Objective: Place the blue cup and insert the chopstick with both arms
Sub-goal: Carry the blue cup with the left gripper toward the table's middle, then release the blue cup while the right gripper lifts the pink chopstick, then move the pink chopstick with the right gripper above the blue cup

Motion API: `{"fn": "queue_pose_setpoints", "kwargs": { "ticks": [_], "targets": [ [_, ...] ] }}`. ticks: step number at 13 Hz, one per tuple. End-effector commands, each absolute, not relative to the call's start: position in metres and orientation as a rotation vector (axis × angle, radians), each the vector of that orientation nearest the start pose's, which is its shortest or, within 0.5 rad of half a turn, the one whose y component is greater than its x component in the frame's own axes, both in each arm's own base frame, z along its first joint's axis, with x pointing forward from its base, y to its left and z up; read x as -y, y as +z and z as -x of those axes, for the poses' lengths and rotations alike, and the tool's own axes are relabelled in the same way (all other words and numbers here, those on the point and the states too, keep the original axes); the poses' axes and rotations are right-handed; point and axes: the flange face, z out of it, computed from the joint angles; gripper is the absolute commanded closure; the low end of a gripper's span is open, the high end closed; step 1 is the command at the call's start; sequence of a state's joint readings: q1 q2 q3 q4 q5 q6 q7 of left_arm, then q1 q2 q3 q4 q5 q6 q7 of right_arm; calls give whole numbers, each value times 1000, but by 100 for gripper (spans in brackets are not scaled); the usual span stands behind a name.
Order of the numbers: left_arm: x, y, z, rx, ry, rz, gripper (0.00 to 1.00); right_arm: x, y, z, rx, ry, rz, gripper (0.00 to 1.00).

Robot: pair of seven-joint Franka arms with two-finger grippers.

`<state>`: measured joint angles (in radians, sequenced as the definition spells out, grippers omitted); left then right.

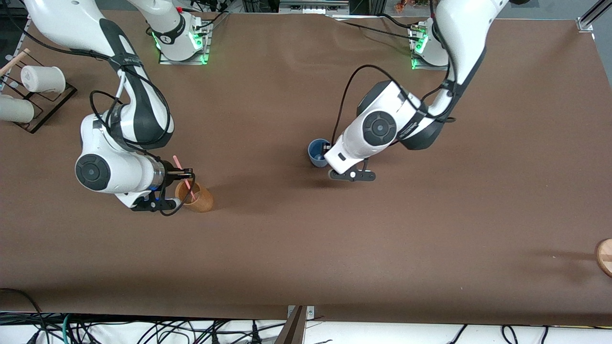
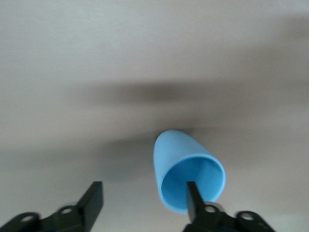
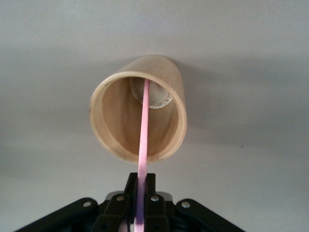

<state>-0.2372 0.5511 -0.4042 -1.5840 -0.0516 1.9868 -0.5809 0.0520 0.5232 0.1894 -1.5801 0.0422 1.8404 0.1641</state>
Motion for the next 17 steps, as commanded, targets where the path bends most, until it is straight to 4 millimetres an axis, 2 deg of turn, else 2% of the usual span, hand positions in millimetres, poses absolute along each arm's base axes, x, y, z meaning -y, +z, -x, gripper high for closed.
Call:
{"fn": "queue_pose_setpoints", "kwargs": {
  "ticks": [1,3,5,6,7,8,10,11,12,13,14,15,16,17],
  "targets": [
    [324,395,-572,100,399,3237,0,-154,359,-632,49,432,2986,91],
    [291,430,-591,153,400,3234,0,-155,384,-624,56,438,2981,91],
    [240,469,-617,239,388,3241,0,-158,409,-615,77,443,2988,91],
    [210,480,-626,252,395,3243,0,-163,422,-609,94,454,2990,91],
    [183,483,-631,215,405,3237,0,-167,438,-601,112,457,2995,91],
    [153,496,-632,144,358,3219,0,-171,455,-594,131,457,2999,91],
    [110,513,-633,-95,316,3215,0,-186,488,-578,128,475,3016,91],
    [93,533,-626,-145,255,3193,0,-203,502,-570,155,483,3023,91],
    [75,544,-621,-168,225,3163,0,-219,514,-565,130,476,3033,91],
    [50,553,-613,-229,205,3142,0,-245,517,-559,101,476,3030,91],
    [34,558,-602,-338,203,3123,0,-270,515,-555,56,478,3019,91],
    [22,558,-590,-370,204,3115,0,-298,513,-553,7,471,3017,91],
    [21,562,-583,-361,168,3104,0,-332,508,-550,-45,457,3023,91],
    [7,559,-579,-322,128,3105,0,-369,500,-544,-116,446,3027,91]
  ]
}}
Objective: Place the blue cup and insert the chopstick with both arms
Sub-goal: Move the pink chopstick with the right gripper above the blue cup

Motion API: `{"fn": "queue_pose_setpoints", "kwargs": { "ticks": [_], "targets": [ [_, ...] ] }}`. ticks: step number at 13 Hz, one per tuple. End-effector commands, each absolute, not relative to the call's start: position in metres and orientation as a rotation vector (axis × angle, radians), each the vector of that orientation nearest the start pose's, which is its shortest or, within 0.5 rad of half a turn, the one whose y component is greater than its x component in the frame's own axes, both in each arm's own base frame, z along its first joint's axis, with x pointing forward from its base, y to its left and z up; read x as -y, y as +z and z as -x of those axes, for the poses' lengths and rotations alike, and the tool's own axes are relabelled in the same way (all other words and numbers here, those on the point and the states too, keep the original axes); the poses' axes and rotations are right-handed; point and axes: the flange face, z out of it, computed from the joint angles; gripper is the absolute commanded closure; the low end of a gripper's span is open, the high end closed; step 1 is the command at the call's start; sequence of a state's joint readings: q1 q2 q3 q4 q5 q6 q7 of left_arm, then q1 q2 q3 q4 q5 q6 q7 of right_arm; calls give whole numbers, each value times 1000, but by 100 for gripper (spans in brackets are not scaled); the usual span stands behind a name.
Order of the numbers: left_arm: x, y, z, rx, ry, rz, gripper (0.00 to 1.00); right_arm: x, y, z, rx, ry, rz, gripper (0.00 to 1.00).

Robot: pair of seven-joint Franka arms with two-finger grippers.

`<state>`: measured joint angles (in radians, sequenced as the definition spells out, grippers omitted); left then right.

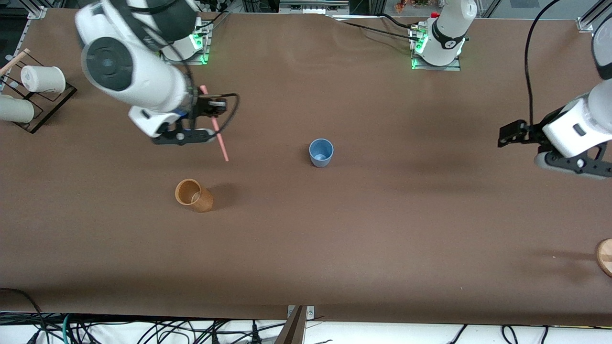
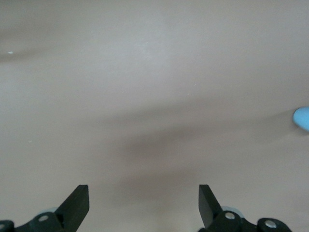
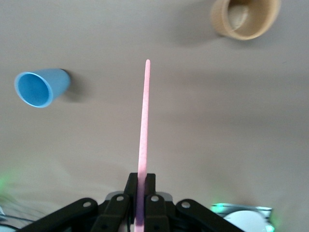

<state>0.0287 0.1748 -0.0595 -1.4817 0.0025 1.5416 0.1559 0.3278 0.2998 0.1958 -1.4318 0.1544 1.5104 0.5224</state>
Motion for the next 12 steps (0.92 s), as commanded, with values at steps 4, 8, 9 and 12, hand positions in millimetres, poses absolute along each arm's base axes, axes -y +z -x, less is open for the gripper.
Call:
{"fn": "queue_pose_setpoints", "kwargs": {
  "ticks": [4,8,9,12],
  "targets": [
    [-14,566,-558,-262,-87,3103,0,-484,462,-510,-435,386,2908,91],
    [-3,566,-549,-79,-71,3120,0,-520,447,-497,-531,346,2844,91],
    [-6,568,-552,-71,-71,3119,0,-529,445,-492,-561,362,2815,91],
    [-24,563,-559,-28,28,3124,0,-535,434,-486,-629,407,2769,91]
  ]
}}
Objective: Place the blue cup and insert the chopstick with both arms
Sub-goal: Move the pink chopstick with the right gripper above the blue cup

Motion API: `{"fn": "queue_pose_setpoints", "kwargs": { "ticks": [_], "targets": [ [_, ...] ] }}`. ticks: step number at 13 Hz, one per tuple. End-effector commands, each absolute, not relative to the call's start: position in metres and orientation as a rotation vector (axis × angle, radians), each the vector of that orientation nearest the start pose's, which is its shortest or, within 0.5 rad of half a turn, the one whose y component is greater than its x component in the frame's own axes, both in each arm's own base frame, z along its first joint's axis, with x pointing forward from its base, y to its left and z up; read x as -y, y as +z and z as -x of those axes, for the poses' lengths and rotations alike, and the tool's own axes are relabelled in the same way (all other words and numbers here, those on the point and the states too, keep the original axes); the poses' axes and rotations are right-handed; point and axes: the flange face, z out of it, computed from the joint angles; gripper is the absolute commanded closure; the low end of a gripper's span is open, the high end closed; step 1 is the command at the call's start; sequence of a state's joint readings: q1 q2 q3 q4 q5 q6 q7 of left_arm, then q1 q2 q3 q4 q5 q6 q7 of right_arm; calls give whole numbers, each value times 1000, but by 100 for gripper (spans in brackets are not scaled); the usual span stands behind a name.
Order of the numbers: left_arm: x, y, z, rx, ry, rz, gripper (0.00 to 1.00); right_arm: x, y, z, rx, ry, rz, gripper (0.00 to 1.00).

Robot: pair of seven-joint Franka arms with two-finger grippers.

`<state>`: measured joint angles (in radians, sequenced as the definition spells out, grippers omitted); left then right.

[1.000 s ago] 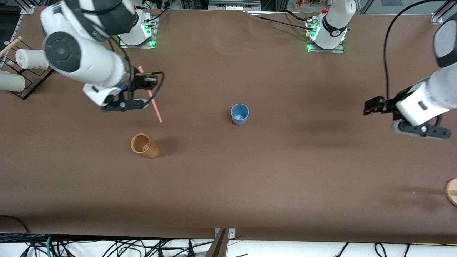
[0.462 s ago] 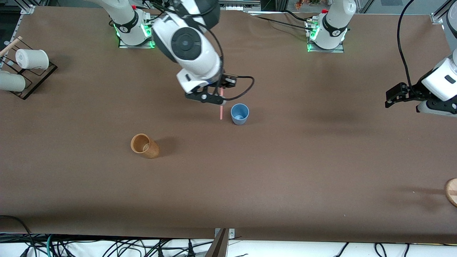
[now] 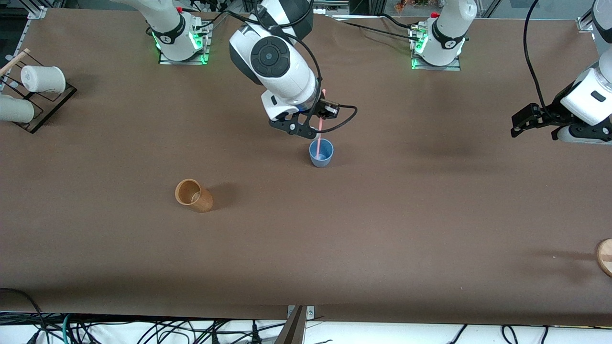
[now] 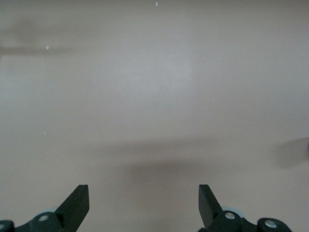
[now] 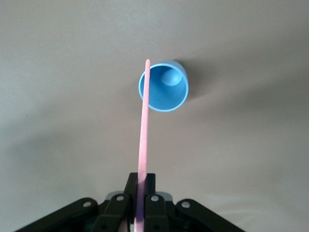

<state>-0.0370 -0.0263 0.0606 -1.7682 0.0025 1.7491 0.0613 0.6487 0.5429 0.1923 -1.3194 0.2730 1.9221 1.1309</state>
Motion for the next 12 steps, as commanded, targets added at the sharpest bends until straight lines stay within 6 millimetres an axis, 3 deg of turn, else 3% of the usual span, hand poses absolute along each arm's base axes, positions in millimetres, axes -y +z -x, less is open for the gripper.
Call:
{"fn": "queue_pose_setpoints", "kwargs": {
  "ticks": [1,5,9,12],
  "targets": [
    [-23,563,-561,-20,25,3130,0,-534,429,-485,-635,421,2772,91],
    [-10,570,-579,-54,-7,3135,0,-532,398,-483,-673,408,2761,91],
    [-9,570,-579,-56,-7,3135,0,-533,373,-484,-715,433,2732,90],
    [-9,570,-579,-58,-7,3135,0,-533,368,-483,-716,424,2729,89]
  ]
}}
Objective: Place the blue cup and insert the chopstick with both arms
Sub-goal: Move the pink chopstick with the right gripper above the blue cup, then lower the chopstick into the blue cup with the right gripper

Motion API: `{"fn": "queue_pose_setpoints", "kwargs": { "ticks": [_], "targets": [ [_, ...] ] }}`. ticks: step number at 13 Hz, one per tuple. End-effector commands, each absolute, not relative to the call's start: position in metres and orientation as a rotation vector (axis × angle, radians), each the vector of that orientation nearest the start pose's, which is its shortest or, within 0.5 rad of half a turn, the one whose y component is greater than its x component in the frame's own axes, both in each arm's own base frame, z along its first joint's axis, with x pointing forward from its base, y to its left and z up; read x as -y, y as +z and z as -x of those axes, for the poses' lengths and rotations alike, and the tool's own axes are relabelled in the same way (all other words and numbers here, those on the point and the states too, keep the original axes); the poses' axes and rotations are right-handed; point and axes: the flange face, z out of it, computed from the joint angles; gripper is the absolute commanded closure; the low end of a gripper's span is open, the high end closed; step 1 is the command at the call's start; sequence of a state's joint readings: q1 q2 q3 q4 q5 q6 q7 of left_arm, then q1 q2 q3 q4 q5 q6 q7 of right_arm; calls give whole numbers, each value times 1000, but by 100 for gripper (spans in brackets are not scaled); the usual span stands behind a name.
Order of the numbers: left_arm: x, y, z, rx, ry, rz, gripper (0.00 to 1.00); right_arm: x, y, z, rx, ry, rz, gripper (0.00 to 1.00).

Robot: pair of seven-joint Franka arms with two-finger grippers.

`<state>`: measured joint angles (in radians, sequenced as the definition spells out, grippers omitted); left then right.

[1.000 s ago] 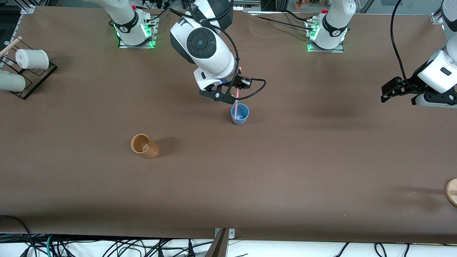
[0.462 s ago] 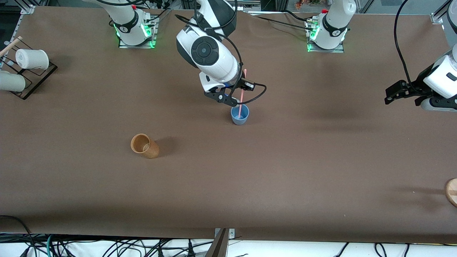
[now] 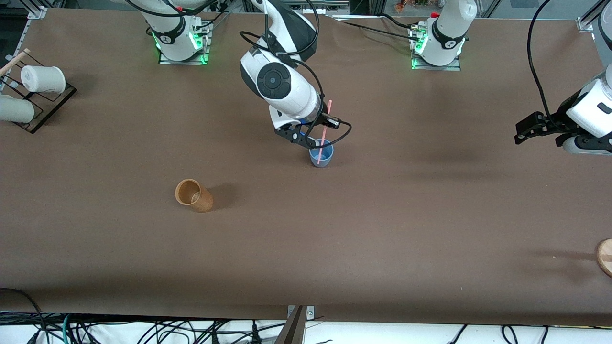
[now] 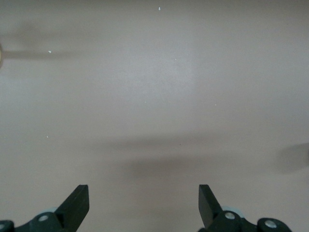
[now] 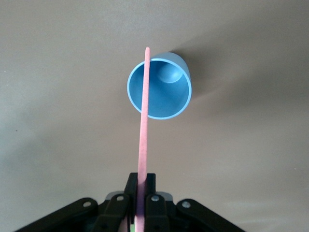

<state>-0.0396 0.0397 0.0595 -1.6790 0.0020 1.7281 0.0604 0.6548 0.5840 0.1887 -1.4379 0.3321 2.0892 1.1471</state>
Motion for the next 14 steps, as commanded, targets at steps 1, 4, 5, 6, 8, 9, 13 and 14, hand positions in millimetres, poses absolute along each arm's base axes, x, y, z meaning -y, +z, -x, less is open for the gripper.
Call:
{"fn": "queue_pose_setpoints", "kwargs": {
  "ticks": [1,4,5,6,8,9,13,14],
  "targets": [
    [-9,570,-579,-56,-7,3135,0,-533,369,-484,-715,420,2726,89],
    [-11,570,-579,-56,-7,3135,0,-528,386,-483,-685,426,2750,90],
    [-10,570,-579,-58,-7,3135,0,-525,398,-484,-676,431,2753,90],
    [-9,570,-579,-58,-7,3135,0,-520,408,-485,-676,434,2755,90],
    [-10,570,-579,-58,-7,3135,0,-509,431,-490,-685,423,2738,90],
    [-10,570,-579,-56,-7,3135,0,-509,433,-488,-688,431,2737,90],
    [-9,570,-579,-58,-5,3135,0,-521,417,-475,-700,460,2754,90],
    [-10,570,-579,-56,-5,3135,0,-521,413,-474,-692,462,2762,90]
  ]
}}
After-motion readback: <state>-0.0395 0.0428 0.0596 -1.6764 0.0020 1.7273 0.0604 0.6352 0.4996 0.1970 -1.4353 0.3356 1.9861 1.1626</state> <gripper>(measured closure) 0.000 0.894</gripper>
